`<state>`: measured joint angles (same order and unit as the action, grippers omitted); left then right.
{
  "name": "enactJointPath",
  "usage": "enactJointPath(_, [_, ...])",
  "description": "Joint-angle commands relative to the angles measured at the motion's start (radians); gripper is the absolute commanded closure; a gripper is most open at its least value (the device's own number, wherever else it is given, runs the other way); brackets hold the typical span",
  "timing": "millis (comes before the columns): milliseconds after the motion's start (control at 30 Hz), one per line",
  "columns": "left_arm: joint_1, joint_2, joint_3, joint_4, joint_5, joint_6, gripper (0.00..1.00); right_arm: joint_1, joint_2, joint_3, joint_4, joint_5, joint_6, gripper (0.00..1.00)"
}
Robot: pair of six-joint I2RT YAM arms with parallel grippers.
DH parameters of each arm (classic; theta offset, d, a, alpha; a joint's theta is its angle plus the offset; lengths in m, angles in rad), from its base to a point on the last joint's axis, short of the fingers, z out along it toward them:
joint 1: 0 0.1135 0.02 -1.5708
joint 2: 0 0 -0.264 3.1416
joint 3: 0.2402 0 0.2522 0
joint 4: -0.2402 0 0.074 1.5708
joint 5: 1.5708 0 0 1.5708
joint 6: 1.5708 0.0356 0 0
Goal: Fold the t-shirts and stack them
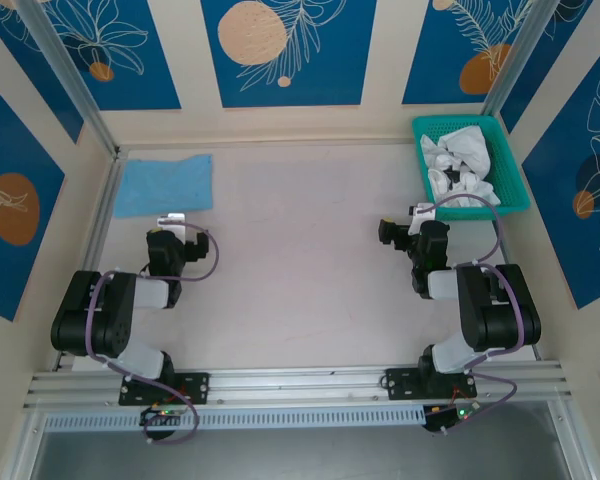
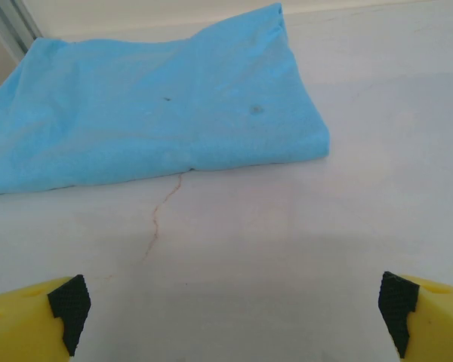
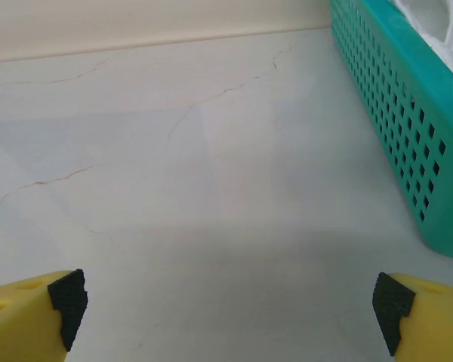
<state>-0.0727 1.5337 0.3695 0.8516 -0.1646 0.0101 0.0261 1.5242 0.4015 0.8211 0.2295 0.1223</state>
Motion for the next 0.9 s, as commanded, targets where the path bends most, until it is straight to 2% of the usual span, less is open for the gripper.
enactJointPath(0, [-0.007, 0.002, 0.014, 0.014, 0.010, 0.008, 0.00, -0.001, -0.001, -0.010, 0.035, 0.008, 0.007, 0.01])
enactJointPath(867, [-0.006, -0.001, 0.012, 0.015, 0.010, 0.008, 0.00, 0.006, -0.001, -0.011, 0.039, 0.023, 0.004, 0.01])
